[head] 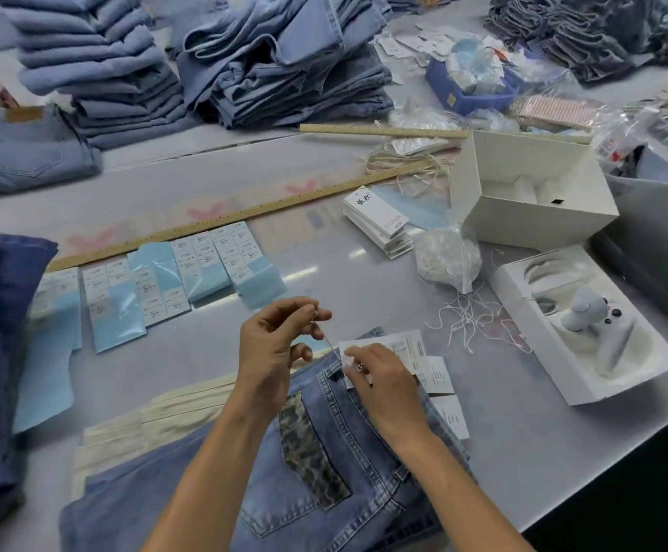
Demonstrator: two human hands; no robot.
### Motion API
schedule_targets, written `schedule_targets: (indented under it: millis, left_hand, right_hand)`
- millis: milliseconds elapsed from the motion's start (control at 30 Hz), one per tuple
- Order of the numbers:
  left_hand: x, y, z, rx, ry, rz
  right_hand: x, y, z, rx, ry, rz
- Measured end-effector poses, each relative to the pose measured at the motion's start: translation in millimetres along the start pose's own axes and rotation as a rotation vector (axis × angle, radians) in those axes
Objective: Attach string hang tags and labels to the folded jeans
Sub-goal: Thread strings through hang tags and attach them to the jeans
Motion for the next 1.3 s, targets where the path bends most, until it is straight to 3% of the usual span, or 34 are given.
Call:
schedule_targets:
  millis: [200, 567, 767, 967, 1300]
  left_hand:
    - [1, 4, 0, 0.130, -0.042, -0.231]
    - [21, -27, 9, 0.104, -0.306, -0.419]
    - [31, -29, 18, 0.280, -0.373, -0.682]
    - [29, -24, 22, 0.267, -0.353, -0.751]
    - [32, -25, 22, 0.259, -0.452, -0.894]
  right_hand:
    - [5, 3, -7, 0.028, -0.049, 0.057]
    - [-62, 10, 2, 0.251, -0.029, -0.556]
    - [-60, 2, 7, 0.277, -0.012, -0.759]
    - [-54, 3, 9, 0.251, -0.021, -0.774]
    - [-54, 4, 8, 0.213, -0.056, -0.725]
Point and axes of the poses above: each hand's wrist, its own z-axis away from the middle knuckle, its own x-axis out of the palm, y = z × x, the point moved 3 cm from there along -z, towards the middle knuckle, and after that the axes turned 2 degrees about x, right-handed, at the moved point
